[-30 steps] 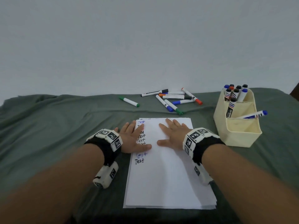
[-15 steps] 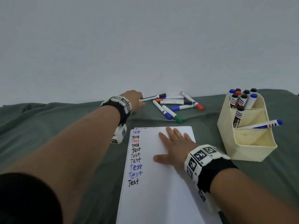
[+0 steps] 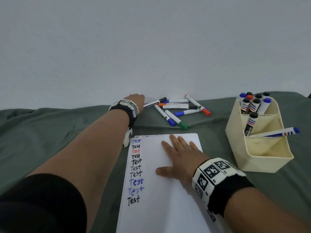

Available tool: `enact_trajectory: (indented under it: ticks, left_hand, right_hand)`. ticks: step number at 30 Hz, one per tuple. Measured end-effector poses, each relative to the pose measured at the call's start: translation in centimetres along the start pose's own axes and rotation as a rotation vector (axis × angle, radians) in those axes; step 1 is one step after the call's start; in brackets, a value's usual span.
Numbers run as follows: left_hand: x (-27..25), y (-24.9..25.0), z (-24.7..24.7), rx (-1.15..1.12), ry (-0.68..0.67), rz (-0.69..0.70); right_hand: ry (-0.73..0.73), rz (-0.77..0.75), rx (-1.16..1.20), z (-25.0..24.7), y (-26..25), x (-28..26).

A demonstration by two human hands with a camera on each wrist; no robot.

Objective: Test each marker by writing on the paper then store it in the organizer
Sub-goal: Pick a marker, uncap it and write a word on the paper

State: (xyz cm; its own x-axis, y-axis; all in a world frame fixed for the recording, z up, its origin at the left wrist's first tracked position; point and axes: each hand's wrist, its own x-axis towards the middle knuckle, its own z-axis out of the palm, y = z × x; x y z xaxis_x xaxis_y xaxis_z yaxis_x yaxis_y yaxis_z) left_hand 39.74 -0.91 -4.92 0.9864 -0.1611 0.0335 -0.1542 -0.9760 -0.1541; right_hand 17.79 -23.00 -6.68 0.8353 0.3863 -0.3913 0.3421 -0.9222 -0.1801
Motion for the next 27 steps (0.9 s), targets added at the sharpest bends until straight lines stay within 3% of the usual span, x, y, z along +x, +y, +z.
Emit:
enact_trajectory:
  ticks: [3,9,14,21,23,27]
  left_hand:
    - [-1.4,-0.1,-0.6,-0.044,0.036,0.008]
    - [-8.0,-0.1,-2.8,-0.165,0.227,0.101]
    - [-15.7,0.7,-3.9,-0.287,0.430,0.363]
    - [-23.5,4.8,-3.7,-0.367,0.619,0.623]
    - [-24.4,5.2,-3.7,-0.406,0.615,0.607]
    - [-24.7,4.1,-4.1,-0.552,0.390,0.398]
  right_hand:
    - [0.029,-0.006,0.030,-0.5,-0.3,-0.3]
    - [0.275,-0.004,0.007,-2.0,-1.3,-1.2]
    - [0.484,-0.020,-0.011,-2.6,-1.6,-1.8]
    - [0.545,-0.079,-0.029,-3.3,-2.1,-2.5]
    - [0.557,-0.093,-0.035,-3.4,-2.3,-2.7]
    - [0.600,-0.108,-0.002,-3.3,-2.2,-2.9]
